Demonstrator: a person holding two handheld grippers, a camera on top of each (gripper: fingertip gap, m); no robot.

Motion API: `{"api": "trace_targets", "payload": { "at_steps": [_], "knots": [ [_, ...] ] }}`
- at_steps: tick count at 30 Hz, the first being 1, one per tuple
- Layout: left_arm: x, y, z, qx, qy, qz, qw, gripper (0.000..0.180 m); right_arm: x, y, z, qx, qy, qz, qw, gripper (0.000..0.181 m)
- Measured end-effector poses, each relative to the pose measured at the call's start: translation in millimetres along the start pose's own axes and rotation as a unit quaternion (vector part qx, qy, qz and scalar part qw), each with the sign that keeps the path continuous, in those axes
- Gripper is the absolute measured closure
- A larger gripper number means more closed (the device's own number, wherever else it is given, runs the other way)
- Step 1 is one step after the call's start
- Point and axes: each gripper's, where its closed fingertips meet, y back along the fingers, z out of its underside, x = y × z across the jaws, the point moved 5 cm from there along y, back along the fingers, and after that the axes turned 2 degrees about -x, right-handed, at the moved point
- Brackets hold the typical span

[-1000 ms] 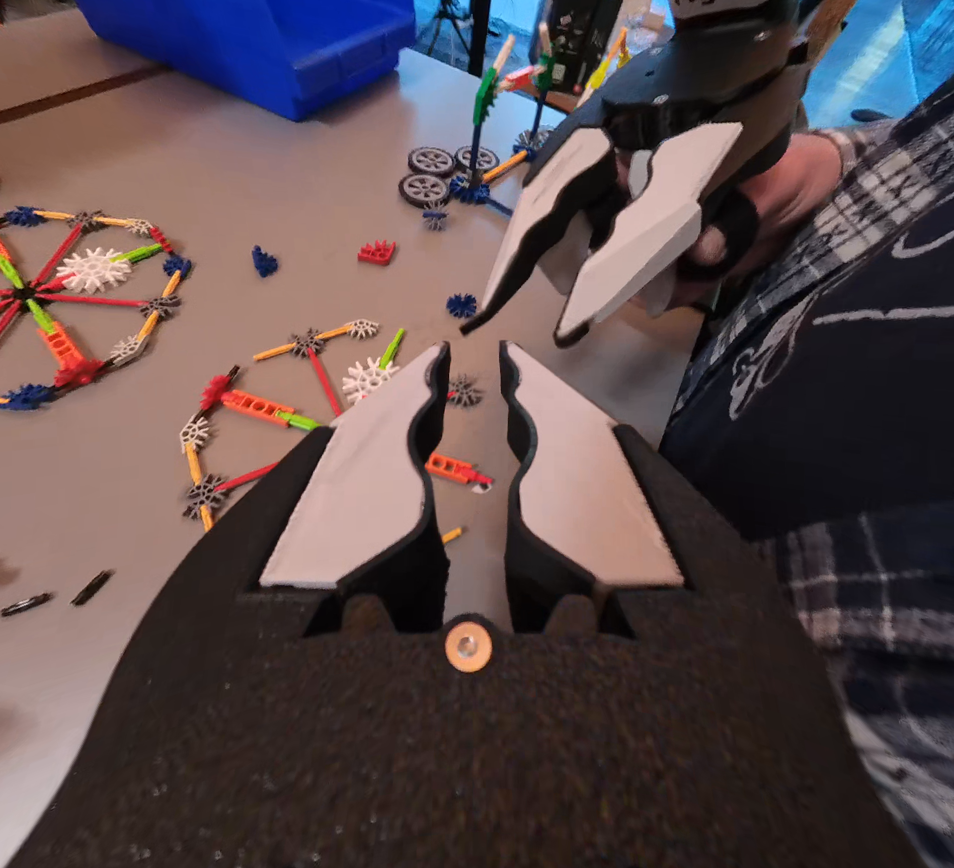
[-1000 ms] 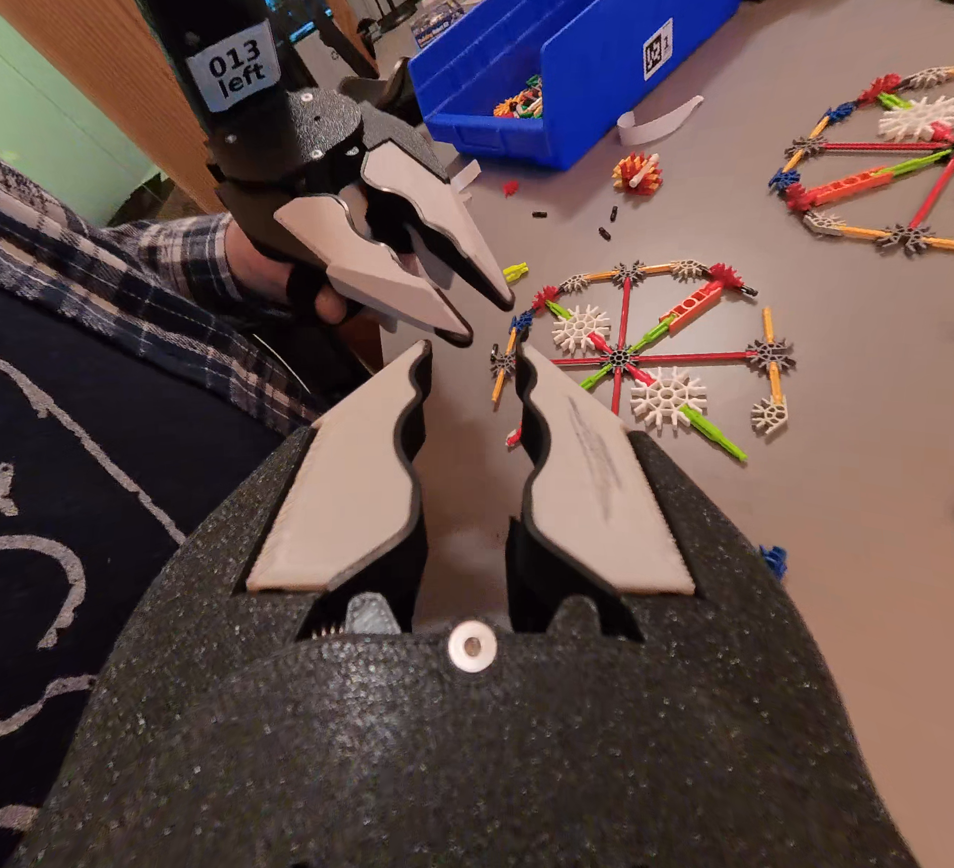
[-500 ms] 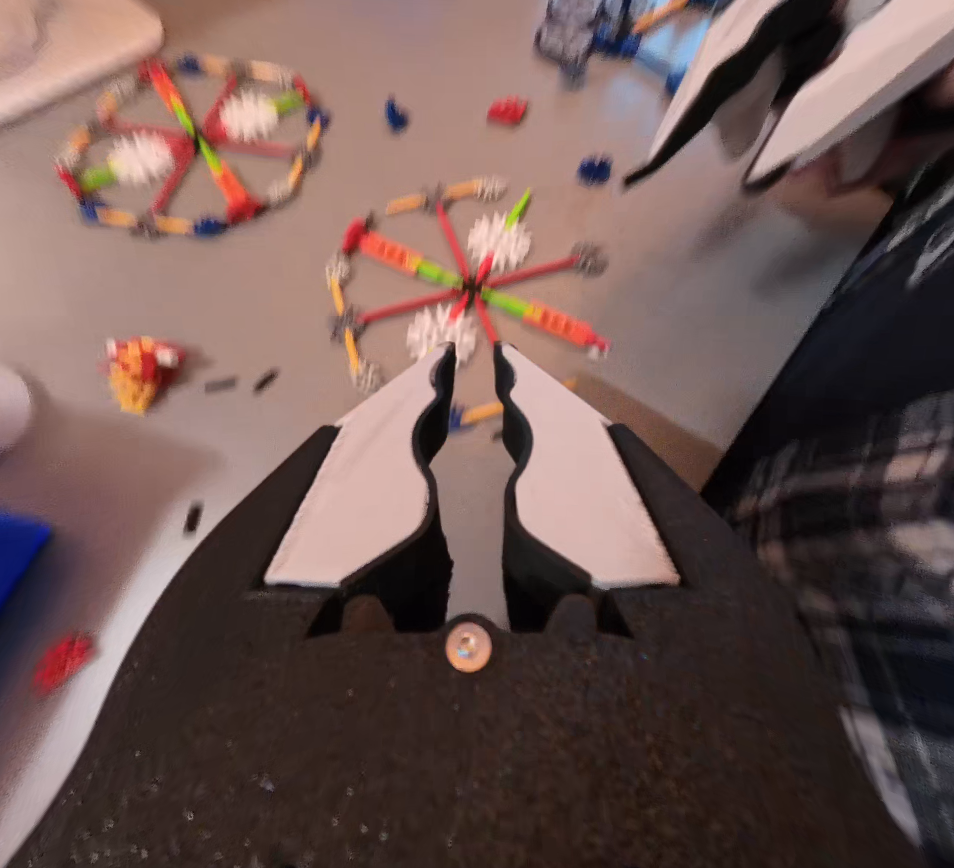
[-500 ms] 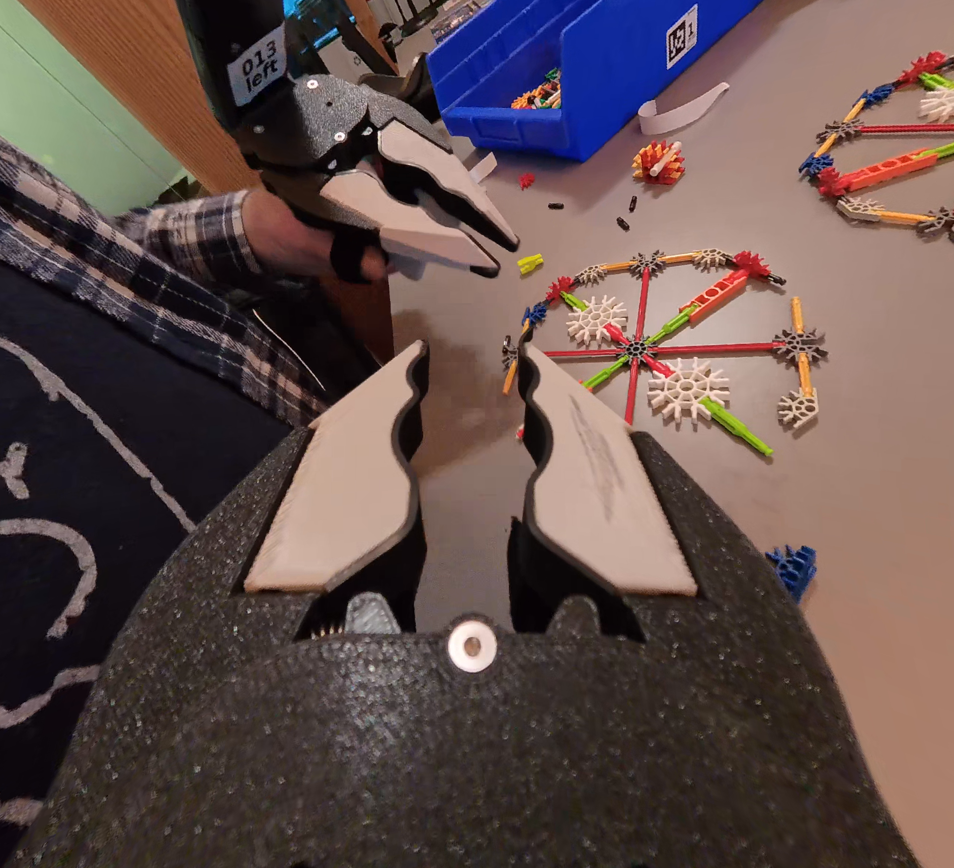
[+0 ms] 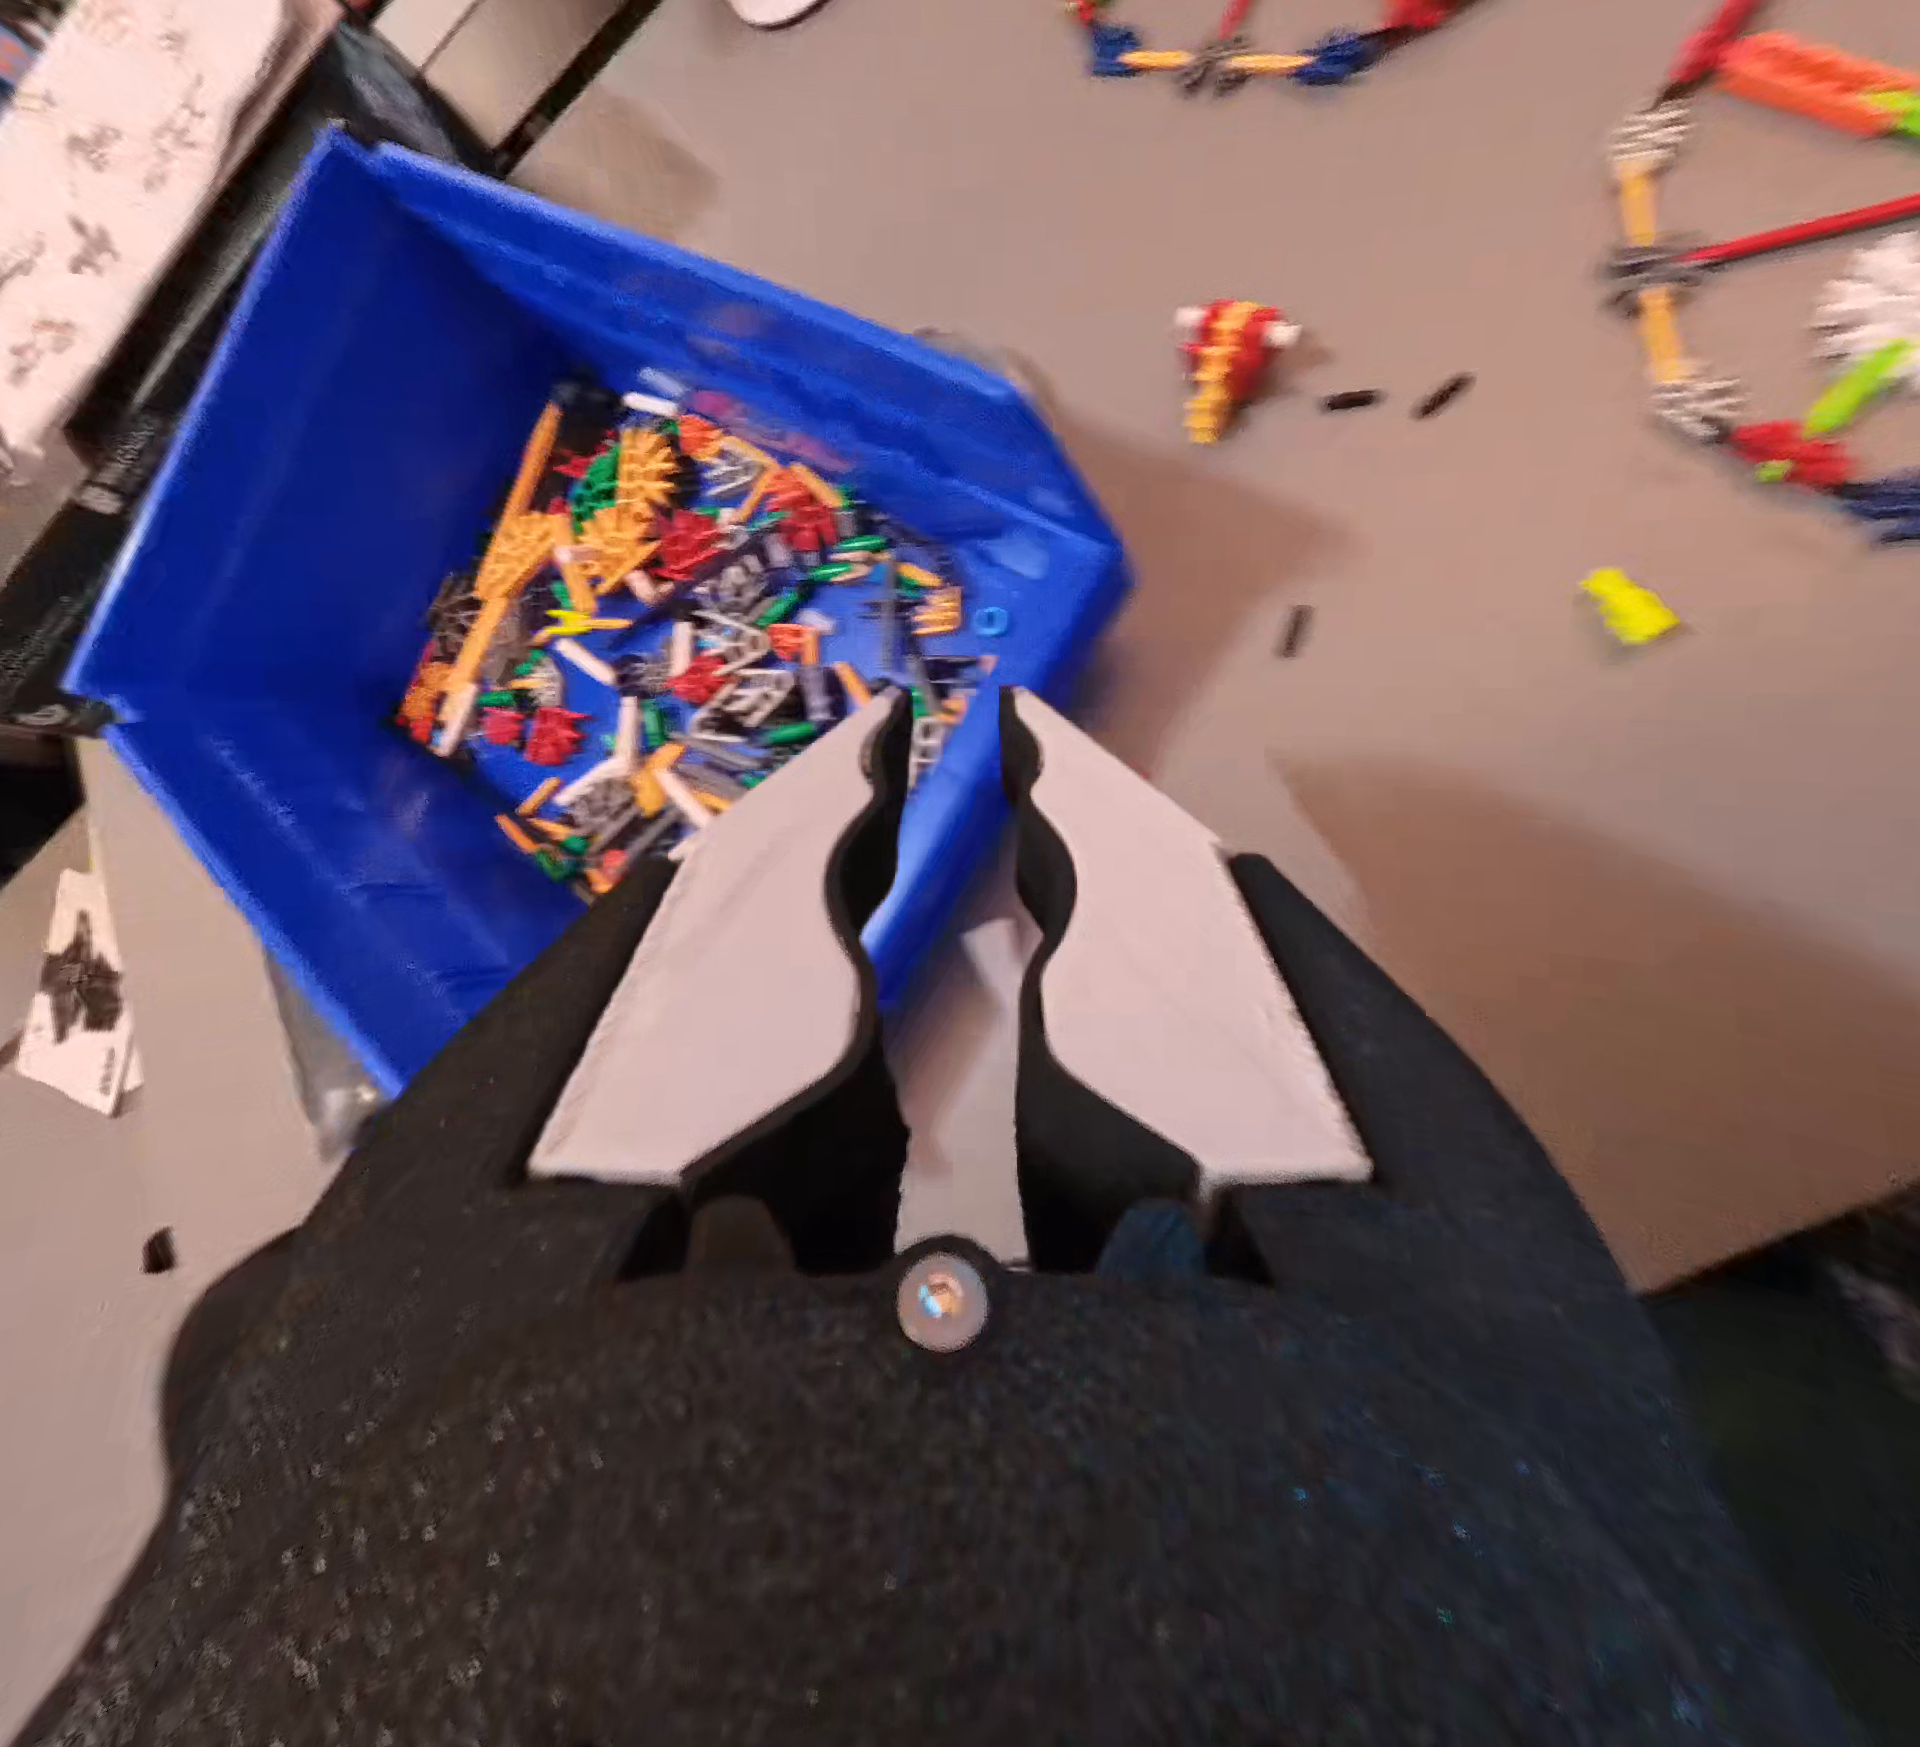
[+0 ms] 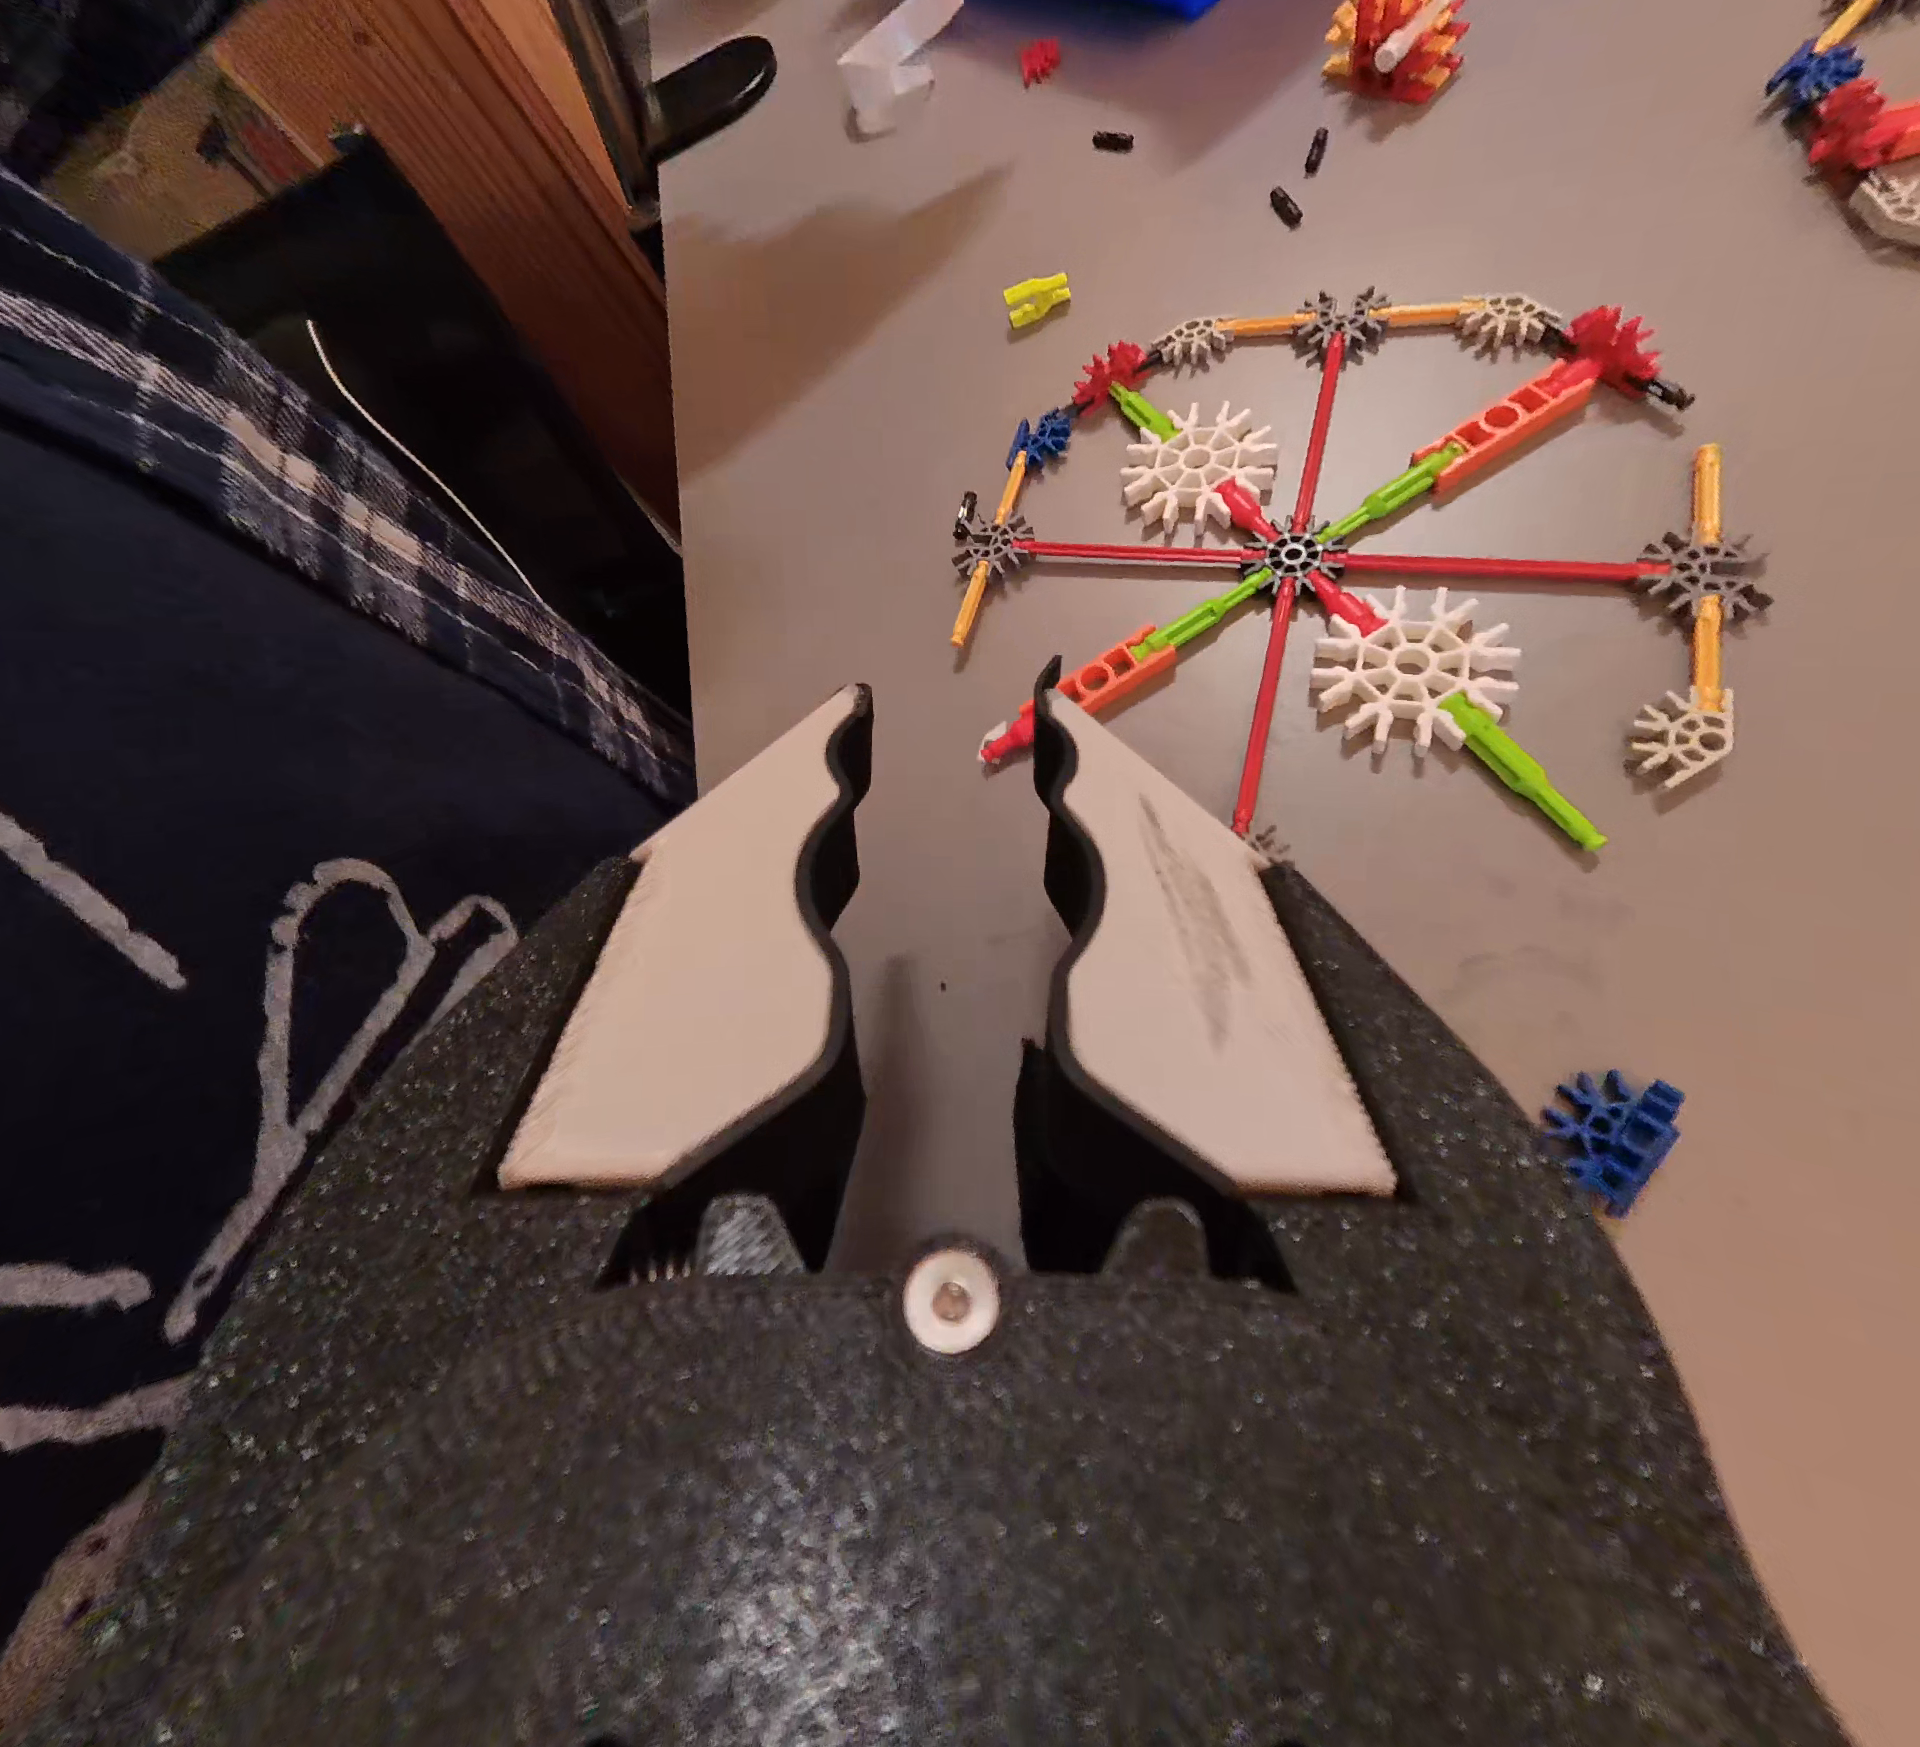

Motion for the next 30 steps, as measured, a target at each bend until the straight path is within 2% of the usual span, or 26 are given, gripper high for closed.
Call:
{"api": "trace_targets", "payload": {
  "at_steps": [2,8,12,20,30],
  "knots": [
    [-28.6,-11.7,-2.3,-0.015,0.008,0.012,1.000,0.170,2.0,-0.7,3.8,0.000,-0.010,0.003,1.000,0.152],
    [-43.5,-77.8,14.5,-0.157,0.072,0.139,0.975,0.177,5.1,-3.2,7.4,0.001,-0.025,0.016,1.000,0.152],
    [-45.7,-100.8,29.5,-0.195,0.091,0.150,0.965,0.177,7.5,-1.5,6.7,0.014,-0.036,0.030,0.999,0.152],
    [-43.5,-115.8,34.6,-0.196,0.109,0.166,0.960,0.178,11.8,1.5,6.6,0.029,-0.054,0.044,0.997,0.152],
    [-40.2,-114.1,31.5,-0.169,0.041,0.131,0.976,0.180,11.6,3.6,6.2,0.037,-0.054,0.045,0.997,0.153]
  ]
}}
